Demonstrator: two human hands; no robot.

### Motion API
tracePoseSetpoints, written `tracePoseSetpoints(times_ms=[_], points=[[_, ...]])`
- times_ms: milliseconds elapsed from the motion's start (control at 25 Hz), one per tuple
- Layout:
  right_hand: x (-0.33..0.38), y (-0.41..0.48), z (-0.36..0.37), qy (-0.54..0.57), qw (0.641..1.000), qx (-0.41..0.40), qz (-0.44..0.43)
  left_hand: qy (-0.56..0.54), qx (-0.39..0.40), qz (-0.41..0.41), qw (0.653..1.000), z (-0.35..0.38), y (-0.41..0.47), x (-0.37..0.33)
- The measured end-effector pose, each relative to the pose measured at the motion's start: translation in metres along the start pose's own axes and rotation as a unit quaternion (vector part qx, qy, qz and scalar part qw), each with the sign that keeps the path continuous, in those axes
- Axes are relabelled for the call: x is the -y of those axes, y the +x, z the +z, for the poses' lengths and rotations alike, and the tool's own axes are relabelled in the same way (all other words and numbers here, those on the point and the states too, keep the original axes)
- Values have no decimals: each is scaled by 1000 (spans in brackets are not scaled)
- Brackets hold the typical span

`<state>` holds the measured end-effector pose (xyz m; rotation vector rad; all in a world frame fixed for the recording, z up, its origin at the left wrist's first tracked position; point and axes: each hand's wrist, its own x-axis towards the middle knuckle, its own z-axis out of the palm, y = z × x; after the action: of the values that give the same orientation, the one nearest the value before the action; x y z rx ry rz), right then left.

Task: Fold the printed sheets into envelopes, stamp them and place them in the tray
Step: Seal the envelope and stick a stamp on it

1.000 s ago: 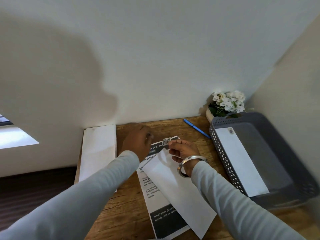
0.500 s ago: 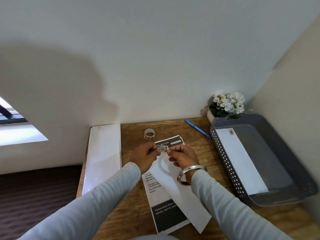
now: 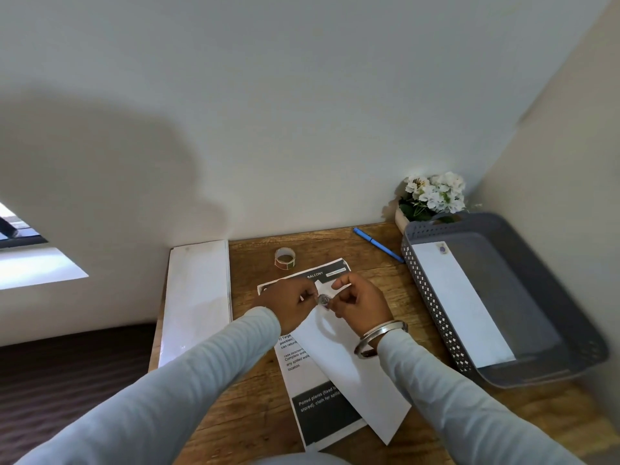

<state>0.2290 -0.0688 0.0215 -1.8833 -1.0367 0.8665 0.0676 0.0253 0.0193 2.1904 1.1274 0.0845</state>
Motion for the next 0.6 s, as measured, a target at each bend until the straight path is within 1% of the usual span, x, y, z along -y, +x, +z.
tracePoseSetpoints(times_ms=[160,240,320,440,600], points=[[-6,14,-2,66,992,-35,106,-26,-8,-57,998,8,13,8],[-7,22,2,91,985,-38,144,-23,-6,-80,996,9,21,8],[-7,31,9,100,981,-34,164,-30,2,-97,995,6,31,7],[-5,39,15,112,978,-28,175,-72,25,-117,990,4,43,4],[-10,51,26,61,981,-23,185,-128,19,-122,984,5,51,7]])
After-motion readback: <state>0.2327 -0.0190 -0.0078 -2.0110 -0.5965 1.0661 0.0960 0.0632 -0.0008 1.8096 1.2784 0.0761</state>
